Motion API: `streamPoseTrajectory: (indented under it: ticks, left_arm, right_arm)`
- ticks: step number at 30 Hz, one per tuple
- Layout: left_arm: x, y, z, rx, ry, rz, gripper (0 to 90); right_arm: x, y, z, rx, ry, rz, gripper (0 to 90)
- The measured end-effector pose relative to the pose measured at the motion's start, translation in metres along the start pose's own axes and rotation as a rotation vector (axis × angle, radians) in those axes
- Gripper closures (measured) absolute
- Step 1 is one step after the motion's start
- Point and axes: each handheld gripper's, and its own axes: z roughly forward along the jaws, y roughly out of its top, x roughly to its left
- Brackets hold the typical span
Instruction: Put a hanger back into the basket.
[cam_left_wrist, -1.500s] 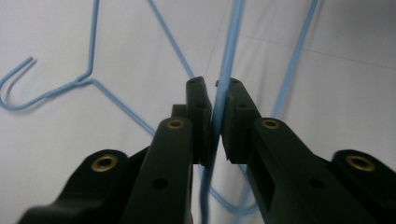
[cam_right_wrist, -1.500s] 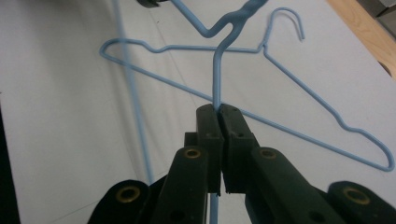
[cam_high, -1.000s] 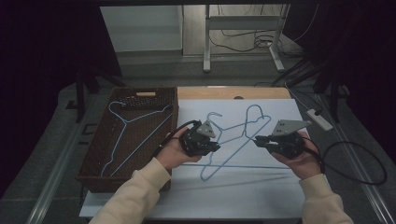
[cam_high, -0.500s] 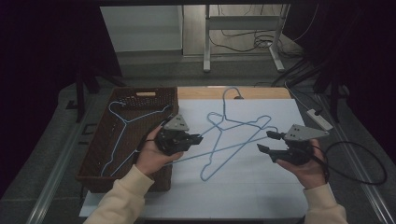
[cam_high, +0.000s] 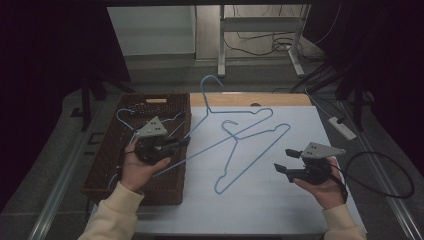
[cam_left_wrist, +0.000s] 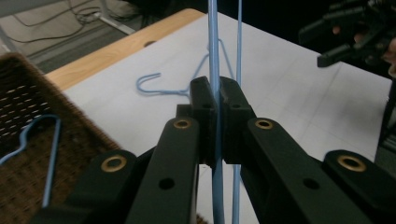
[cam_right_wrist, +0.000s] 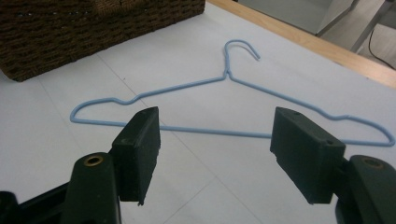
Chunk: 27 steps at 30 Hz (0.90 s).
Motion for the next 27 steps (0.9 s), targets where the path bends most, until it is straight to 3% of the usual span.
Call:
streamPoseTrajectory:
  ticks: [5, 10, 20, 27]
  left_arm:
    - [0.010, -0.007, -0.017, -0.043, 0.051, -0.032, 86.2]
    - [0.019, -0.015, -0.026, -0.045, 0.087, -0.053, 86.3]
    - [0.041, -0.035, -0.054, -0.083, 0.167, -0.128, 86.2]
    - [0.052, -0.042, -0.068, -0.093, 0.222, -0.154, 86.3]
  right_arm:
    - [0.001, -0.007, 0.006, 0.017, 0.013, 0.014, 32.8]
    - [0.001, -0.011, 0.009, 0.033, 0.008, 0.021, 32.5]
    - [-0.002, -0.022, 0.004, 0.011, 0.003, 0.068, 31.5]
    - [-0.003, -0.024, 0.001, -0.006, 0.001, 0.087, 31.4]
